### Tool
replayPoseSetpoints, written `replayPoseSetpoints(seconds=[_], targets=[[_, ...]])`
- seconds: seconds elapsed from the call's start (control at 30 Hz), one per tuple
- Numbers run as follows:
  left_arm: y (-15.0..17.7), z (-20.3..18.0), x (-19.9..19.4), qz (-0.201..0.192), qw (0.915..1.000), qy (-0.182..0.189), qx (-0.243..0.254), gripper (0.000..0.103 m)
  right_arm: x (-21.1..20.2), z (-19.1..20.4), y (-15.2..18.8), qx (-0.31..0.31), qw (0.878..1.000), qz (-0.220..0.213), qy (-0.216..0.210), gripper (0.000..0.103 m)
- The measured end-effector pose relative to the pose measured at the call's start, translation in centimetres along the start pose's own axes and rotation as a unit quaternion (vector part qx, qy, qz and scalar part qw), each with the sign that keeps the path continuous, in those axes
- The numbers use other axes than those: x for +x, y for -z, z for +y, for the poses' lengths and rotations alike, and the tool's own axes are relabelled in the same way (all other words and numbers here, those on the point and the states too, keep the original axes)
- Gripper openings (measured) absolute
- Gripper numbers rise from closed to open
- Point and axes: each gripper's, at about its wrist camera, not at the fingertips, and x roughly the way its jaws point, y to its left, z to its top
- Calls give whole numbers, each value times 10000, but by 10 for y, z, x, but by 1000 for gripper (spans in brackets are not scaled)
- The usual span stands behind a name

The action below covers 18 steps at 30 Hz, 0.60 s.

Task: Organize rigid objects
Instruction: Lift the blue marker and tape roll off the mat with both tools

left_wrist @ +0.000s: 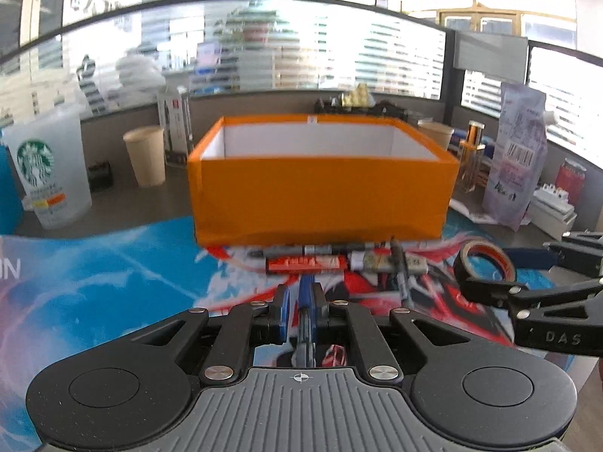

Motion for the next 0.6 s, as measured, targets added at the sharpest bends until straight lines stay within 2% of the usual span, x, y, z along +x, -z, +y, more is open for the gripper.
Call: replayPoseSetpoints(seconds=[0.13,0.17,0.37,0.6], targets=[[12,0,14,336,9993,159,-83,10,3,-1,2,9,10000,44,8,52],[14,0,17,377,9991,158,-95,13,4,-2,3,22,10000,44,16,52],[20,2,32,554,9983,98,-149,17,5,-5,3,65,10000,59,27,52],[20,1,38,420,9991,42,-70,11,6,-8,3,122,9999,60,23,52]])
